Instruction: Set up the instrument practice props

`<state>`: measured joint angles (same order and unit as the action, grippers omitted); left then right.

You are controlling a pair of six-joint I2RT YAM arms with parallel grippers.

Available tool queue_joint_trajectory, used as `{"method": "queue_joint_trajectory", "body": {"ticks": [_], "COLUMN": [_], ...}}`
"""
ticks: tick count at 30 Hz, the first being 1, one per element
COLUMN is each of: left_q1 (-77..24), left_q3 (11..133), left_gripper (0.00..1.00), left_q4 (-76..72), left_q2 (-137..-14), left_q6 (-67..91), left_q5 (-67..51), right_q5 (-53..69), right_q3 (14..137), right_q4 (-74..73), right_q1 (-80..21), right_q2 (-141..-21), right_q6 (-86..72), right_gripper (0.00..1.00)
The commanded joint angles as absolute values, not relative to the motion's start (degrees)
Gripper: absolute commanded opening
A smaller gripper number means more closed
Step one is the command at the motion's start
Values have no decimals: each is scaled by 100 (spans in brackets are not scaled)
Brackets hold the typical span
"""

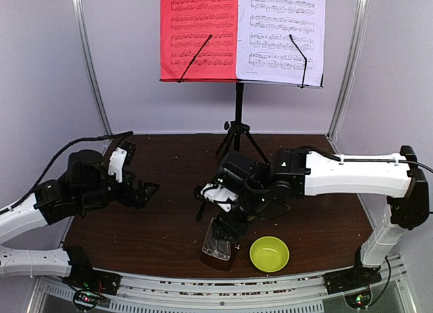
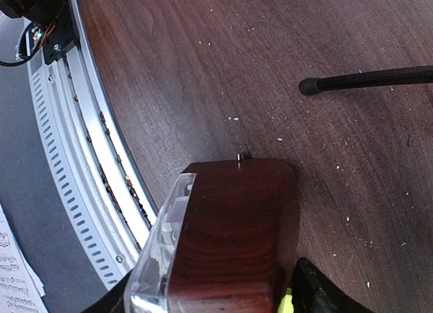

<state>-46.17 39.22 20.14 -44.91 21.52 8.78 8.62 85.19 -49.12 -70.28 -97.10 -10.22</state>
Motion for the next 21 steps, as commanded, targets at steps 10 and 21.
{"method": "queue_joint_trajectory", "body": {"ticks": [10, 21], "left_q1": [-4632, -4632], "left_q3": [3810, 3795], "left_gripper": [98, 87], "left_q4": [1984, 1626], "left_q2": [-4375, -4624], "left_q6": [2156, 1561], "left_q5": [763, -492], "right_q5": [726, 511], "right_q3": [8686, 7532], "right_q4": [-5029, -3387], "right_q1": [-7054, -7005], "right_q2": [-9790, -8406], "right_q6": [-344, 860], "right_gripper": [49, 41]}}
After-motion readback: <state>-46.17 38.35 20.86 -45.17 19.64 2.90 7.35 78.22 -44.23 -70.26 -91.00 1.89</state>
